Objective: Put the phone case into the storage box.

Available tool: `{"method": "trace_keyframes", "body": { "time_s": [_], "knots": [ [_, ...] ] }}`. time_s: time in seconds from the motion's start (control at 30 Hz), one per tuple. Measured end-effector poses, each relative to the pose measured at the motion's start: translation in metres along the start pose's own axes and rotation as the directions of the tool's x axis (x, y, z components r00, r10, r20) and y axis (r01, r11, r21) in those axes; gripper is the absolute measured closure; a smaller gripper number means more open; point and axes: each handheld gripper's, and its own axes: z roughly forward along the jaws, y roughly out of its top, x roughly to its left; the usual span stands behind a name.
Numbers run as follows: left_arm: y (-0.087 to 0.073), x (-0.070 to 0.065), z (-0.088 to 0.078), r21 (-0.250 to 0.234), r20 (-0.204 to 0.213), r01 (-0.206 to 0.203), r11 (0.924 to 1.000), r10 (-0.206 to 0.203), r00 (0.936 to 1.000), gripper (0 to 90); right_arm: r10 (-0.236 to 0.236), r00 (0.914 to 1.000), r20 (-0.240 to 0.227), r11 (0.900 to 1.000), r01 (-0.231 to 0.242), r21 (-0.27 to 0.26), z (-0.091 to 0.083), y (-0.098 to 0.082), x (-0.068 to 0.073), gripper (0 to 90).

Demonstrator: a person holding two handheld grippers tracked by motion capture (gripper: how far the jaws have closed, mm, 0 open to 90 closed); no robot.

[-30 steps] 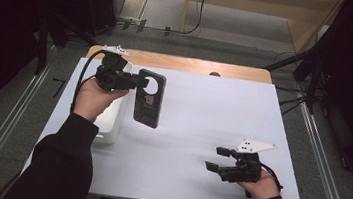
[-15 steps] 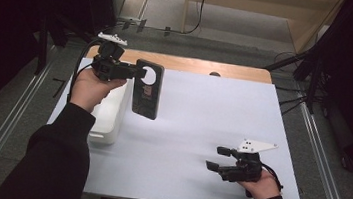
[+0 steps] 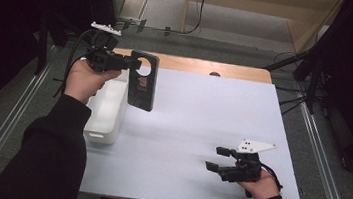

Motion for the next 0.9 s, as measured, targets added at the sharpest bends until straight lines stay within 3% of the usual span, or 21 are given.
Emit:
{"method": "trace_keyframes", "body": {
  "time_s": [0.53,0.9],
  "knots": [
    [0.013,0.014,-0.011,-0.015,-0.046,0.020,0.9997,-0.021,0.9987,70.7,0.004,1.0000,0.007,1.000,-0.004,0.008,0.000,-0.002,0.001,25.4],
    [0.027,0.019,-0.015,-0.016,-0.066,0.013,0.9998,-0.014,0.9977,70.7,-0.001,0.9998,0.017,1.000,0.000,0.019,-0.002,-0.004,0.002,25.4]
  ]
}}
